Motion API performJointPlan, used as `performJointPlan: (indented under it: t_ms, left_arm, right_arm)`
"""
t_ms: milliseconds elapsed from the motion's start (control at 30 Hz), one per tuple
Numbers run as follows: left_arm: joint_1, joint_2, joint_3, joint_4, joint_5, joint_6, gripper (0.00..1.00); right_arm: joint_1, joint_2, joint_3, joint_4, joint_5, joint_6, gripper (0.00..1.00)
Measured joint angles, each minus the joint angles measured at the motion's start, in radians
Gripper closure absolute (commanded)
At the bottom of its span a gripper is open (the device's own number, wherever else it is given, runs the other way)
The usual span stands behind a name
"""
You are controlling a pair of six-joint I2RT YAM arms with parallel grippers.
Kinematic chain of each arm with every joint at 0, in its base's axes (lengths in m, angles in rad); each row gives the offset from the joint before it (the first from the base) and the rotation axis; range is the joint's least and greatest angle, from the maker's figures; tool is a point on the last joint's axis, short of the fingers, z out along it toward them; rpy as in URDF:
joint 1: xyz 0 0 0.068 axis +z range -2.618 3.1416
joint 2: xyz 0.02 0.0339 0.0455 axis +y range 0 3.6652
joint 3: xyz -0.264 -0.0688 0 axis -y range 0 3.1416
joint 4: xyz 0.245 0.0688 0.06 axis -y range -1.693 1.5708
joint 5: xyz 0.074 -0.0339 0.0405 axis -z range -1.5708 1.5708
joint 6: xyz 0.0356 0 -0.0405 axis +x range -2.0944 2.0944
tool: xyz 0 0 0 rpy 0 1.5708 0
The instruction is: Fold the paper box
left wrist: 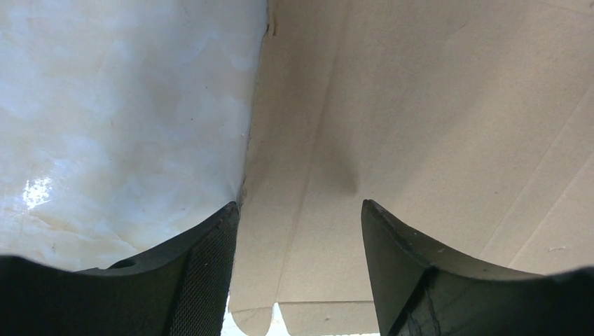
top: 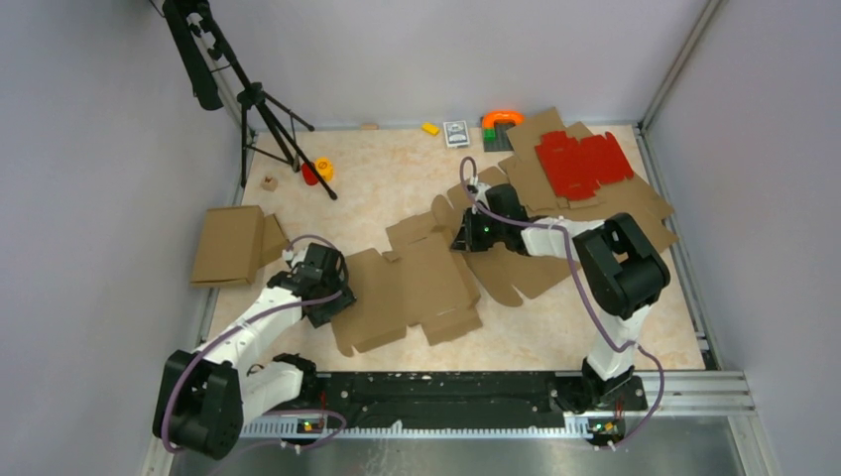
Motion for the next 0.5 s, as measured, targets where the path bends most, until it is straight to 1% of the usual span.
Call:
performJointPlan:
  t_ms: [133, 267, 400, 500]
  left_arm:
    - [0.0, -0.022, 0.029, -0.023, 0.012, 0.047, 0.22]
    - [0.001, -0.092, 0.092, -0.034, 0.032, 0.103, 0.14]
    - [0.01, -0.174, 0.111, -0.018, 0.061, 0.137, 0.06]
    - [0.017, -0.219, 0.075, 0.039, 0.093, 0.149, 0.06]
  right_arm:
    - [0.007, 0.0, 0.004, -0.006, 0.003, -0.002, 1.0]
    - [0.011, -0.015, 0.003, -0.023, 0.032, -0.024, 1.0]
    - [0.011, -0.104, -0.011, -0.035, 0.08, -0.045, 1.0]
    - [0.01, -0.199, -0.018, -0.035, 0.117, -0.066, 1.0]
